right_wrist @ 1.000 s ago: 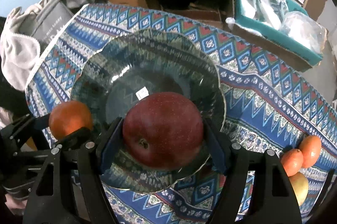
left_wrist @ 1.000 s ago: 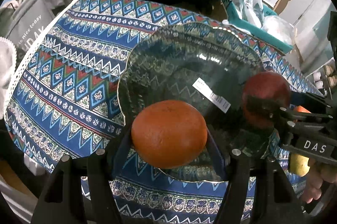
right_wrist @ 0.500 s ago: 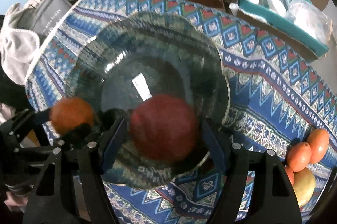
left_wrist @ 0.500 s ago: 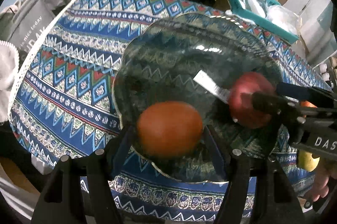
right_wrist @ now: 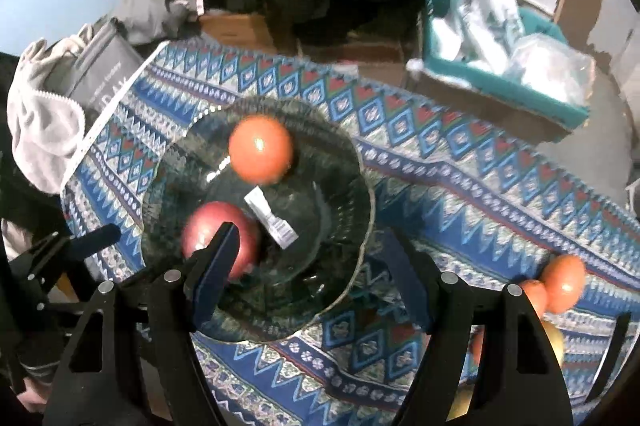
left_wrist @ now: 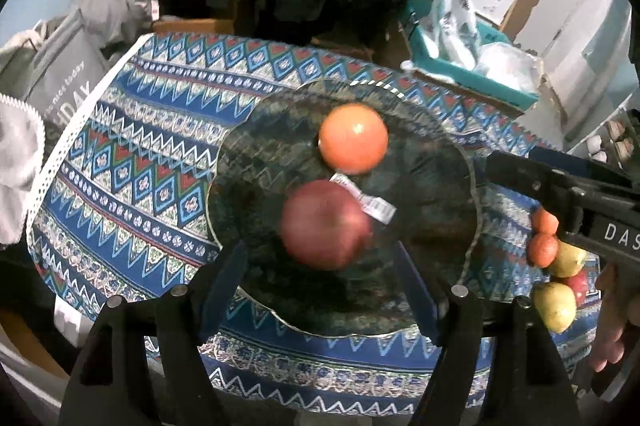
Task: Organize fruits
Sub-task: 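Open both grippers to set the orange and apple on the plate, then withdraw both grippers from the plate back toward the fruit cluster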
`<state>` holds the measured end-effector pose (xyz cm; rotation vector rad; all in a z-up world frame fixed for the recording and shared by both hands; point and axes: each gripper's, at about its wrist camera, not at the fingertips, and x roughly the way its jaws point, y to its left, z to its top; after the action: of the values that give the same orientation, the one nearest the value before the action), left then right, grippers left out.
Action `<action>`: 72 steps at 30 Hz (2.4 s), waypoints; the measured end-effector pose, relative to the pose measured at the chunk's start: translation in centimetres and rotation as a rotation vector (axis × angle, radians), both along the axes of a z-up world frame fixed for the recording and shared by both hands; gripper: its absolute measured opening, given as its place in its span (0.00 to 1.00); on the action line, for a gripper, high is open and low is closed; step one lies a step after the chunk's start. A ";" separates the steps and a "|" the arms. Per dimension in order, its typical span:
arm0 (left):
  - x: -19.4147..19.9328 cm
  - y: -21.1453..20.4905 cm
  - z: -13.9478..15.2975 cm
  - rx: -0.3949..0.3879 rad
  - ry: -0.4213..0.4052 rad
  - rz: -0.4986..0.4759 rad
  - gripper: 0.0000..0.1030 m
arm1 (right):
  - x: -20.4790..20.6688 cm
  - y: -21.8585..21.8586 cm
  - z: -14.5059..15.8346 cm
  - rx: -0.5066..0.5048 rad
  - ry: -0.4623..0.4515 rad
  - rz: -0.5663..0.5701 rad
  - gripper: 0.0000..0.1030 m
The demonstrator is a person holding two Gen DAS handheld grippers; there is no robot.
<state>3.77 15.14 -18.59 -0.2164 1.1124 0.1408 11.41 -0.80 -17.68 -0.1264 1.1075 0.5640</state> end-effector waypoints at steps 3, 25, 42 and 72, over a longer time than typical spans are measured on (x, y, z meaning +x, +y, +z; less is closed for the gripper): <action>-0.2 -0.5 1.2 0.004 -0.030 -0.009 0.75 | -0.6 -1.0 1.8 0.000 -0.054 -0.010 0.73; -0.7 -6.8 7.4 -0.017 -0.171 -0.132 0.78 | -4.2 -10.7 8.3 0.028 -0.219 -0.142 0.76; -0.5 -13.6 8.6 -0.013 -0.184 -0.265 0.78 | -6.2 -19.0 8.0 0.028 -0.225 -0.244 0.76; 2.3 -20.6 2.5 0.032 -0.063 -0.387 0.78 | -5.1 -24.2 -1.2 -0.019 -0.013 -0.304 0.76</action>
<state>6.02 -5.44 -16.07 0.0252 1.0691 -0.1918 6.34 -25.05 -18.87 0.0225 1.0943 0.2800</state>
